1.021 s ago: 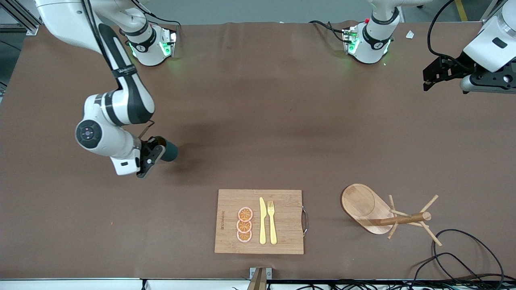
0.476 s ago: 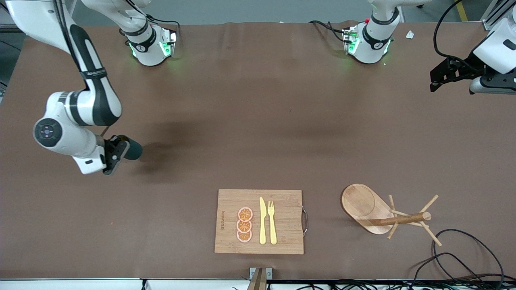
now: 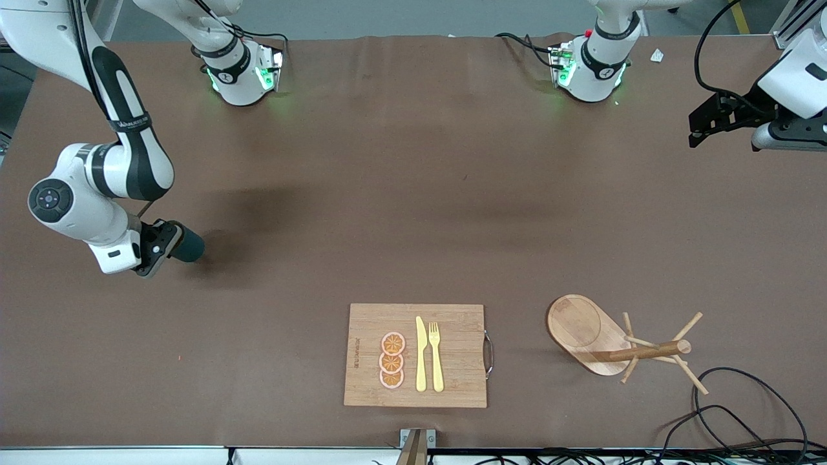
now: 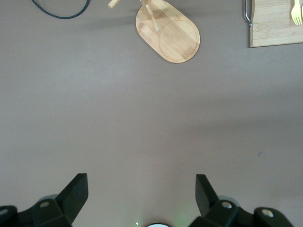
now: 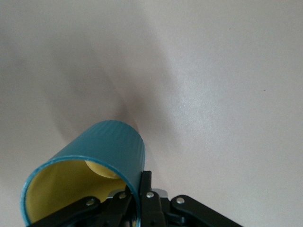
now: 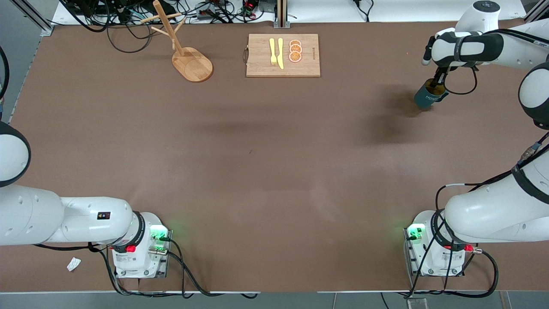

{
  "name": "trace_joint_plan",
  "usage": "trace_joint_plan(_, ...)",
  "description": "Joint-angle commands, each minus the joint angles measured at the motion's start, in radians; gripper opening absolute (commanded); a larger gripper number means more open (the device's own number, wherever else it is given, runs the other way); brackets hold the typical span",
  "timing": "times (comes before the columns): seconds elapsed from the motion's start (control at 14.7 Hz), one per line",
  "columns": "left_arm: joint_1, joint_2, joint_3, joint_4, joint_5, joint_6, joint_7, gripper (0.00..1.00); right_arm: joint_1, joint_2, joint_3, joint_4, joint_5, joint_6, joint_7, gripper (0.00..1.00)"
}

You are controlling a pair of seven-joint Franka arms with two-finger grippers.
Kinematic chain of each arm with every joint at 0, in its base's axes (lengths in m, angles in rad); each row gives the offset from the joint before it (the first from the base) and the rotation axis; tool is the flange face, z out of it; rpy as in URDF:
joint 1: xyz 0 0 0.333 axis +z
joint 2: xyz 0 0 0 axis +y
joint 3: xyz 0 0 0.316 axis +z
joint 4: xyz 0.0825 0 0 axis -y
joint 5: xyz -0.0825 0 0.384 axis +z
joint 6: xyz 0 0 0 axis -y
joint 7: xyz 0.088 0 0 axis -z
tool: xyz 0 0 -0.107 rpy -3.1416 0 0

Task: Transfer cup from left to right arm and place
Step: 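Carry the mug with the right gripper away from the cutting board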

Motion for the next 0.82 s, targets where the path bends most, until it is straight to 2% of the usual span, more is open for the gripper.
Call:
trace_joint_plan(0.0,0.005,-0.016,-0.005,-0.014,0.001,0.015,0.009,1.00,-0.041,-0.016,0.019,-0.032,-0.023,0.035,-0.005,0.01)
trace_joint_plan(0.75,0.006,-0.010,-0.005,-0.014,-0.010,0.026,0.014,1.00,-0.043,0.036,0.019,-0.032,-0.023,0.040,-0.005,0.03)
